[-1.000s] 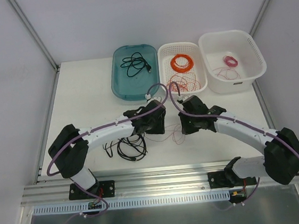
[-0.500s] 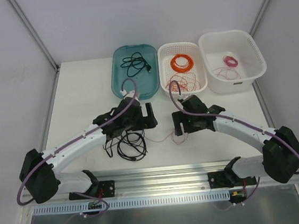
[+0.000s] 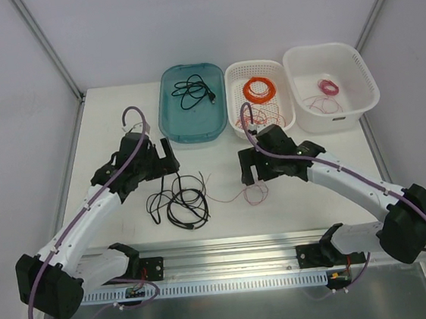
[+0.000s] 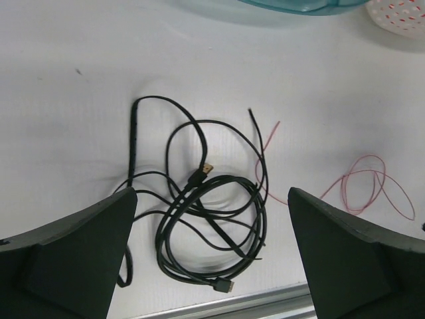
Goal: Untangle the cables
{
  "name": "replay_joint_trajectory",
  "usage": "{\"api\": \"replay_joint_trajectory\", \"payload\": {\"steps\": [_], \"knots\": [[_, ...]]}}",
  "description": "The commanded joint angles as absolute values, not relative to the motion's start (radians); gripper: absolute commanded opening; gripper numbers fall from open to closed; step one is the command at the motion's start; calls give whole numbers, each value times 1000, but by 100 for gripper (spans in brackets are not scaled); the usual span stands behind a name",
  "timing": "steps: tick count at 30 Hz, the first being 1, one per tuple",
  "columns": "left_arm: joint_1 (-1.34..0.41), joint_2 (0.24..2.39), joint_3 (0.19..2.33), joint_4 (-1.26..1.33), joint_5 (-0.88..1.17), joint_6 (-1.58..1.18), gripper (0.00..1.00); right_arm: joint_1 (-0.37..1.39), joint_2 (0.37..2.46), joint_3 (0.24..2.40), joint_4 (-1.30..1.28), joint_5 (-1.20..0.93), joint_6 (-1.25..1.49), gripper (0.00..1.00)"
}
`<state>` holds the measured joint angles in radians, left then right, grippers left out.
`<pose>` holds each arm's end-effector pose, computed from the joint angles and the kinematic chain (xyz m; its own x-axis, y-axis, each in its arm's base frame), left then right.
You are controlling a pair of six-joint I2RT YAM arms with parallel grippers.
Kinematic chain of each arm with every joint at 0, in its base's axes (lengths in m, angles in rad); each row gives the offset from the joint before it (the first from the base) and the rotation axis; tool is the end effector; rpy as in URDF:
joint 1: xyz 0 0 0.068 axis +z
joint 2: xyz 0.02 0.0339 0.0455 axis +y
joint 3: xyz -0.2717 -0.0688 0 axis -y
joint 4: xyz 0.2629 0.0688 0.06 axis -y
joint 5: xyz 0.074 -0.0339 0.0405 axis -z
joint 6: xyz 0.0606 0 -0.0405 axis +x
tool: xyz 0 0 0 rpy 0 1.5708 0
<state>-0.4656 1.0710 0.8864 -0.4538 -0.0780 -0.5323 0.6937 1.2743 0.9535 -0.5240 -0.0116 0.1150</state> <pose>0.2409 -0.1157 0.2826 -0.6576 -0.2358 -0.7155 0.0672 0.9276 -0.3676 0.2290 0.1913 0.2467 -0.6452 -0.3873 -0.6585 -0.5750 0.8137 0.0848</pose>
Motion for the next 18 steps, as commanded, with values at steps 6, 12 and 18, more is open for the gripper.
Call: {"api": "replay_joint_trajectory", "payload": {"steps": [6,12,18], "knots": [[-357,991,850,-495,-132,-355,99,670,1316,941,-543,97,132,87],[-348,959,796,-494,-198,-325,99,660,1446,919,-502,94,111,82],[-348,939,781,-494,-221,-319,99,661,1566,933,-476,67,71,79]]}}
